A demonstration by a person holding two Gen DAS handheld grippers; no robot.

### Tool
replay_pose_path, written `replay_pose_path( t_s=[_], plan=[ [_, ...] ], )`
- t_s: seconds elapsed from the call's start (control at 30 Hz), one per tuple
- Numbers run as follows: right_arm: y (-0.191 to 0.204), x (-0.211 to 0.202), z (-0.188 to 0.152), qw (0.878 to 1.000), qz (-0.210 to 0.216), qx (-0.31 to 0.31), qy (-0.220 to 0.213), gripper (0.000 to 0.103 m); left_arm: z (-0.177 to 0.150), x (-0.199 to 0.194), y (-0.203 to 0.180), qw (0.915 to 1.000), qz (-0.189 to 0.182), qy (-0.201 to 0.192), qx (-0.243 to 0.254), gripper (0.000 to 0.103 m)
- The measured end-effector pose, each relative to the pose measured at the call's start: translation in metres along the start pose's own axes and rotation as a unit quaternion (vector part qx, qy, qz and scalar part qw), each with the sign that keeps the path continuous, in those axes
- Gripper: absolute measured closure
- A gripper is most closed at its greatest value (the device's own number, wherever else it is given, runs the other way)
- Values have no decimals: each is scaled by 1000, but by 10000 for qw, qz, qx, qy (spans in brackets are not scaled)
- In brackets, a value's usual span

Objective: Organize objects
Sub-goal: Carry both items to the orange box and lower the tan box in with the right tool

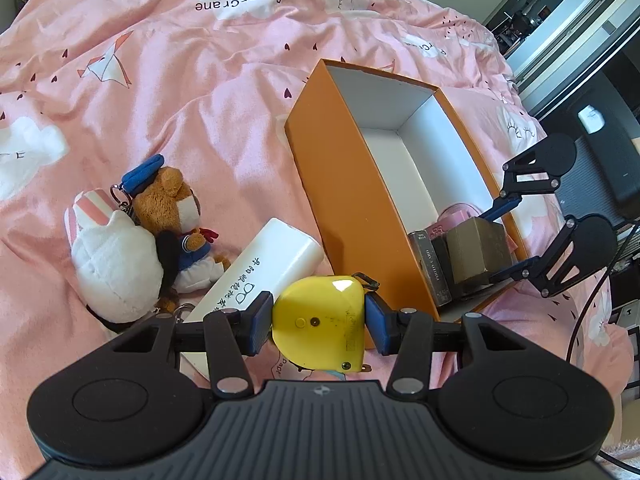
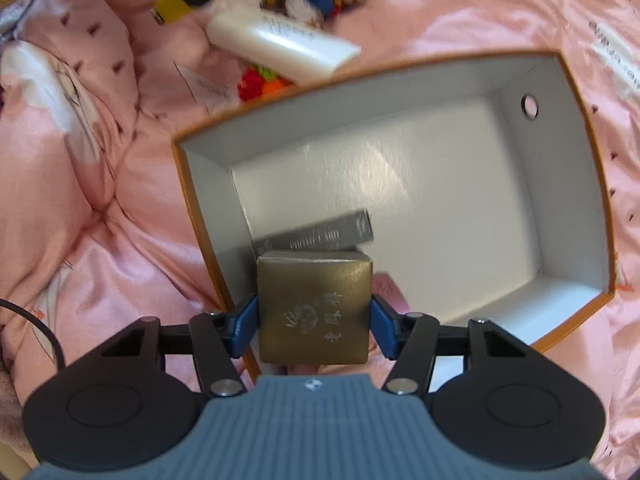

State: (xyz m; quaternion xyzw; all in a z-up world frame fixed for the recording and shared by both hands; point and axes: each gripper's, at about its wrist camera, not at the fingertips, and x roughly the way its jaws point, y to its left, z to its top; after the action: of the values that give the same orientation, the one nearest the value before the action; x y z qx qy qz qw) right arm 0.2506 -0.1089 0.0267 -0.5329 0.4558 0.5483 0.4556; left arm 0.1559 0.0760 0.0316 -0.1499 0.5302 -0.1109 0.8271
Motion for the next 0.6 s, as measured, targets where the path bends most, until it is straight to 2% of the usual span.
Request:
replay_pose_path(
  t_s=[0.17, 0.3, 0.5, 0.6],
  plan=[
    [-1, -17, 9, 9956, 432, -33, -834, 43, 1, 0, -4, 10000, -38, -10, 28, 47],
    [-7, -10, 6, 9867, 797, 88, -1414, 43, 1, 1, -6, 10000, -14, 12, 24, 47],
    [-20, 16, -13, 9686, 1369, 454, -2025, 43, 2, 5, -5, 9998, 196, 103, 2, 47],
    [-23, 28, -18, 9633, 1479, 537, -2176, 43, 6, 7, -7, 9995, 273, 124, 19, 47]
  ],
)
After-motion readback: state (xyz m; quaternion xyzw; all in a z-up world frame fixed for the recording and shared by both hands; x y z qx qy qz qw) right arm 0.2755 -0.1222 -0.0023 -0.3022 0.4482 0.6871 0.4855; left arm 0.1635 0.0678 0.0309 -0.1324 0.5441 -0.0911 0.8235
